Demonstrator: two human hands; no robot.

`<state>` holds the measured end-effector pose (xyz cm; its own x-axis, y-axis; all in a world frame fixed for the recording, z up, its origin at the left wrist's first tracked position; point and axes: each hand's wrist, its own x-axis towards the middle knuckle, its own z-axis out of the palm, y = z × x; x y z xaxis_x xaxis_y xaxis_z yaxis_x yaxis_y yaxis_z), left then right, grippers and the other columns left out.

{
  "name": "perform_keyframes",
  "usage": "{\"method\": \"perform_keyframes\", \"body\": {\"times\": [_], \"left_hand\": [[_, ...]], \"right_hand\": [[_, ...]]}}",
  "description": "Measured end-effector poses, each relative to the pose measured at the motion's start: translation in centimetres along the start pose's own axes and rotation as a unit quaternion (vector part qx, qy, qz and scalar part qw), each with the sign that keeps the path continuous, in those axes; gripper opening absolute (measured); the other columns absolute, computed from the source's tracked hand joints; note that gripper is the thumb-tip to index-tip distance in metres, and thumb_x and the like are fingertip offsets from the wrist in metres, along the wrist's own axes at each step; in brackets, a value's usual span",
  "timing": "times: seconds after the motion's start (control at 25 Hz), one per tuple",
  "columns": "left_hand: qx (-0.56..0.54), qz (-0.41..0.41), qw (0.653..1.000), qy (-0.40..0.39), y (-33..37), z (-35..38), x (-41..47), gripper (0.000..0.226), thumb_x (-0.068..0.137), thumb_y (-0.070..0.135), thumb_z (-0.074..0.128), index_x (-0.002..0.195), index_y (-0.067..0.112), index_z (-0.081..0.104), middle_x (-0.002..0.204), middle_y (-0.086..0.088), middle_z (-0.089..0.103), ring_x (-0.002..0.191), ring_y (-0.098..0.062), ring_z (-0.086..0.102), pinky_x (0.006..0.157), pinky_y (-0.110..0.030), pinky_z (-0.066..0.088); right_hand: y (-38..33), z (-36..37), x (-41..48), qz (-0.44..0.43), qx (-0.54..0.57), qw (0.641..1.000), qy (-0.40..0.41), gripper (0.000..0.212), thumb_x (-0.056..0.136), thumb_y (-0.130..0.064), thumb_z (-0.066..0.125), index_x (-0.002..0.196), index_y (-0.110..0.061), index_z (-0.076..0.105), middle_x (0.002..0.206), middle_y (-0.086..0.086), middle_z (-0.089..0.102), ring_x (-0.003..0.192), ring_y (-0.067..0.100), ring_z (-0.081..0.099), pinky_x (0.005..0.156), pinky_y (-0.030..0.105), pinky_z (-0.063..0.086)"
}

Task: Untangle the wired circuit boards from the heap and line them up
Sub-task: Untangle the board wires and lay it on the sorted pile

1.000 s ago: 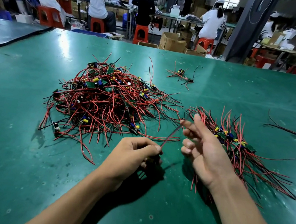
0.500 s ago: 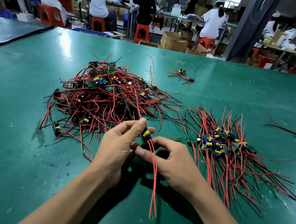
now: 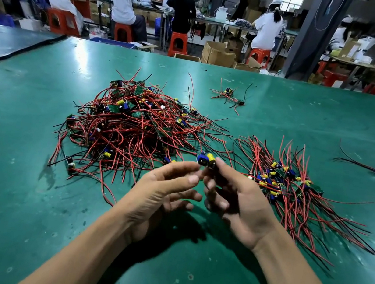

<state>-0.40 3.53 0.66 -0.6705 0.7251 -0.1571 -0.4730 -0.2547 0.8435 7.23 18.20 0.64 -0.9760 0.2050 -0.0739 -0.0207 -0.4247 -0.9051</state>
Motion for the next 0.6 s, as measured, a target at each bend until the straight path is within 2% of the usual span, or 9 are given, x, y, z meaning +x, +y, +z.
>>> {"method": "perform_keyframes", "body": {"times": [0.08, 0.16, 0.2, 0.24, 0.32, 0.36, 0.44, 0.52, 0.6], "left_hand": [[-0.013, -0.029, 0.999, -0.013, 0.07, 0.05, -0.07, 0.027, 0.076, 0.011, 0.069, 0.102, 0.006, 0.066, 0.080, -0.007, 0.071, 0.053, -0.016, 0.063, 0.046, -0.022, 0.051], [-0.004, -0.058, 0.998, -0.036, 0.23, 0.04, -0.20, 0.023, 0.076, 0.026, 0.067, 0.091, 0.009, 0.071, 0.070, -0.005, 0.067, 0.049, -0.015, 0.061, 0.044, -0.021, 0.050], [0.015, -0.070, 0.996, -0.055, 0.32, 0.02, -0.30, 0.024, 0.077, 0.034, 0.066, 0.083, 0.012, 0.075, 0.069, -0.004, 0.067, 0.051, -0.014, 0.062, 0.045, -0.021, 0.051], [0.035, -0.081, 0.993, -0.073, 0.37, 0.07, -0.46, 0.028, 0.077, 0.039, 0.066, 0.079, 0.013, 0.077, 0.071, -0.005, 0.068, 0.053, -0.014, 0.064, 0.046, -0.022, 0.052], [0.037, -0.086, 0.992, -0.083, 0.15, 0.22, -0.49, 0.027, 0.075, 0.038, 0.070, 0.085, 0.014, 0.077, 0.078, -0.009, 0.069, 0.058, -0.016, 0.066, 0.049, -0.023, 0.054], [0.030, -0.081, 0.993, -0.076, -0.01, 0.19, -0.40, 0.030, 0.072, 0.036, 0.072, 0.090, 0.013, 0.076, 0.080, -0.010, 0.070, 0.059, -0.018, 0.067, 0.050, -0.024, 0.054], [0.019, -0.074, 0.996, -0.052, -0.24, 0.11, -0.17, 0.032, 0.069, 0.031, 0.075, 0.093, 0.009, 0.072, 0.081, -0.012, 0.071, 0.060, -0.021, 0.068, 0.051, -0.026, 0.055], [0.019, -0.061, 0.997, -0.033, -0.40, 0.01, 0.05, 0.027, 0.071, 0.025, 0.074, 0.090, 0.007, 0.069, 0.078, -0.012, 0.071, 0.059, -0.021, 0.068, 0.052, -0.026, 0.056], [0.037, -0.048, 0.998, -0.017, -0.57, -0.11, 0.16, 0.025, 0.072, 0.021, 0.074, 0.088, 0.005, 0.063, 0.076, -0.013, 0.069, 0.058, -0.021, 0.067, 0.053, -0.027, 0.057]], "right_hand": [[-0.51, -0.49, -0.27, 0.061, 0.017, 0.997, -0.051, 0.030, 0.079, -0.046, 0.071, 0.070, -0.018, 0.071, 0.059, -0.008, 0.051, 0.035, 0.002, 0.032, 0.046, 0.022, 0.019], [-0.66, -0.63, -0.50, 0.108, -0.017, 0.991, -0.077, 0.033, 0.074, -0.048, 0.074, 0.065, -0.017, 0.067, 0.053, -0.010, 0.045, 0.034, 0.002, 0.029, 0.041, 0.018, 0.021], [-0.57, -0.54, -0.54, 0.127, -0.040, 0.988, -0.079, 0.034, 0.071, -0.049, 0.077, 0.068, -0.016, 0.068, 0.054, -0.007, 0.046, 0.037, 0.004, 0.029, 0.039, 0.017, 0.023], [-0.44, -0.47, -0.54, 0.137, -0.060, 0.986, -0.078, 0.038, 0.070, -0.048, 0.079, 0.078, -0.012, 0.069, 0.060, 0.000, 0.050, 0.043, 0.007, 0.031, 0.037, 0.016, 0.022], [-0.10, -0.52, -0.38, 0.126, -0.095, 0.985, -0.068, 0.050, 0.073, -0.047, 0.076, 0.104, -0.008, 0.067, 0.087, 0.019, 0.053, 0.058, 0.012, 0.033, 0.038, 0.016, 0.017], [0.00, -0.50, -0.27, 0.115, -0.107, 0.986, -0.057, 0.054, 0.074, -0.047, 0.075, 0.110, -0.008, 0.066, 0.097, 0.021, 0.050, 0.062, 0.014, 0.036, 0.042, 0.019, 0.017], [0.12, -0.61, -0.03, 0.096, -0.105, 0.989, -0.037, 0.050, 0.073, -0.046, 0.078, 0.106, -0.010, 0.068, 0.095, 0.020, 0.055, 0.062, 0.016, 0.045, 0.053, 0.028, 0.022], [0.15, -0.72, 0.14, 0.078, -0.088, 0.993, -0.009, 0.032, 0.068, -0.040, 0.085, 0.090, -0.020, 0.073, 0.082, 0.012, 0.065, 0.060, 0.018, 0.055, 0.057, 0.029, 0.036], [0.28, -0.90, 0.20, 0.053, -0.092, 0.994, 0.026, 0.031, 0.063, -0.038, 0.090, 0.084, -0.021, 0.075, 0.086, 0.018, 0.060, 0.068, 0.022, 0.052, 0.066, 0.032, 0.042]]}}
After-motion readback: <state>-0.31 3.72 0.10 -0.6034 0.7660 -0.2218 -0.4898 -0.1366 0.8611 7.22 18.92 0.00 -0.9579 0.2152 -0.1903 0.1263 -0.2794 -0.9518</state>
